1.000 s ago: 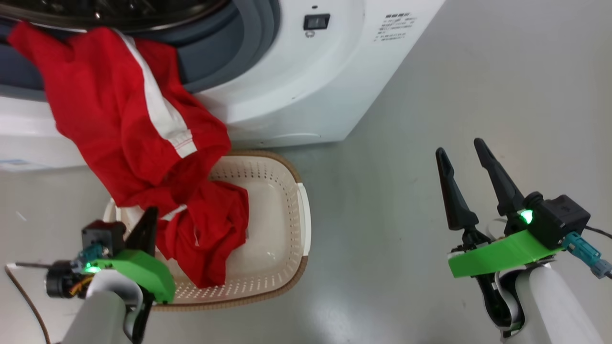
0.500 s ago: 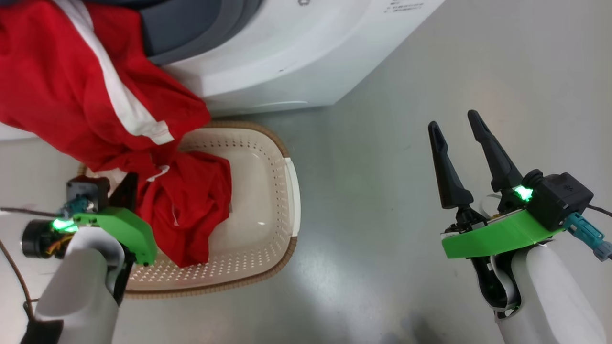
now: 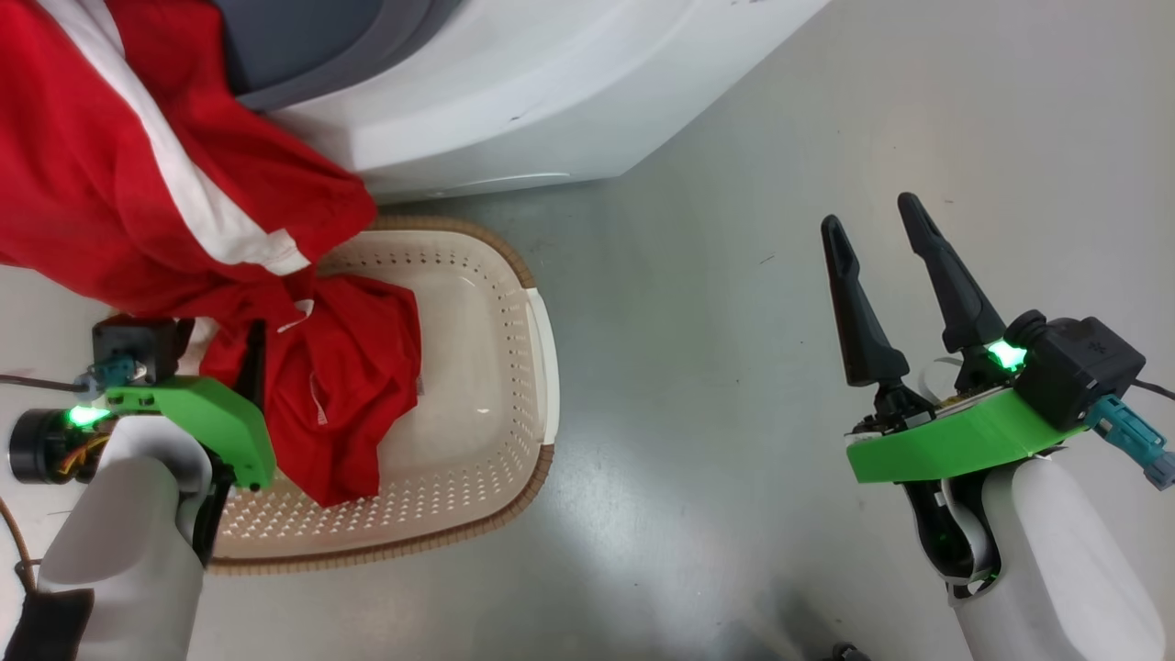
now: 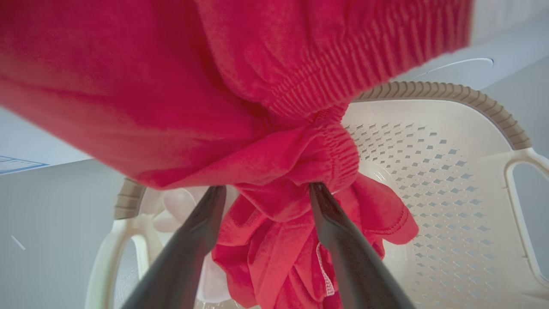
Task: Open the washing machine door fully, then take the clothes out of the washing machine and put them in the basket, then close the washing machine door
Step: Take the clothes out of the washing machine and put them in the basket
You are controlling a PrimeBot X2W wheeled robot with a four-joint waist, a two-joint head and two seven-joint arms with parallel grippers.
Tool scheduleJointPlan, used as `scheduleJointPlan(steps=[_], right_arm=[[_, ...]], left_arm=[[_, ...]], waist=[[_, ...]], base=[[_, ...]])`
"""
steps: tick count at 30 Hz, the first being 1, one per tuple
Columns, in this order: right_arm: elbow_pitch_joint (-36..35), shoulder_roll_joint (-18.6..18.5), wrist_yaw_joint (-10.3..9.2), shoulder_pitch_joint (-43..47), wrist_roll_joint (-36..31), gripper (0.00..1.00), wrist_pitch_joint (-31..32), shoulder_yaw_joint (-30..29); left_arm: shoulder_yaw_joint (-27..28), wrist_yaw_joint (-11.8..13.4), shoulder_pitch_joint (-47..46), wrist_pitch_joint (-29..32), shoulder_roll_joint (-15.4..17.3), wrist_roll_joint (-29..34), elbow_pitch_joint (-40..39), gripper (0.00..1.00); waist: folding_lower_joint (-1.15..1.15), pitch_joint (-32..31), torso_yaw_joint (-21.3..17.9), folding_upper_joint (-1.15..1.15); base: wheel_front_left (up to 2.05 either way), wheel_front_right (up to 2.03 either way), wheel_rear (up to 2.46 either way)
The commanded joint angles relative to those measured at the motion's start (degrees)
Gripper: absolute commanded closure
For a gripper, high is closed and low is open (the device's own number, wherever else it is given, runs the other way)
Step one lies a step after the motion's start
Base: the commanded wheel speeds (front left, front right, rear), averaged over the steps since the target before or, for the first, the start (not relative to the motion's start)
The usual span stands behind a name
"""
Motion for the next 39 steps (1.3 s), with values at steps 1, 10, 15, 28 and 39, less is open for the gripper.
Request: scheduleJointPlan(steps=[1, 10, 15, 28, 39], right_arm=[[-1.2, 0.1, 0.35, 0.3, 0.4, 0.0, -0.4, 1.1], [-0.9, 0.1, 0.35, 0.3, 0.0, 0.0, -0.4, 0.8], [-0.5, 0.1, 0.35, 0.5, -0.4, 0.0, -0.4, 0.7], [-0.2, 0.1, 0.35, 1.6, -1.5, 0.0, -0.4, -0.1], [0.4, 0.1, 0.35, 3.1, -2.2, 0.0, -0.4, -0.5]], left_arm=[[0.9, -0.3, 0.3, -0.3, 2.6, -0.8, -0.2, 0.0], [0.1, -0.3, 1.4, -0.3, 2.1, -4.0, -1.9, 0.0], [0.0, -0.3, 3.0, -0.3, 1.7, -5.9, -4.7, 0.0], [3.6, -0.3, 8.7, -0.3, 1.7, -7.6, -17.3, 0.0], [13.4, -0.3, 19.2, -0.3, 0.0, -3.3, -35.2, 0.0]], waist=[[0.0, -0.1, 0.1, 0.0], [0.0, -1.3, 1.2, 0.0], [0.0, -2.7, 2.1, 0.0], [0.0, -5.2, 4.2, 0.0], [0.0, -8.0, 5.9, 0.0]], base=[[0.0, 0.0, 0.0], [0.0, 0.0, 0.0], [0.0, 0.0, 0.0], [0.0, 0.0, 0.0], [0.0, 0.0, 0.0]])
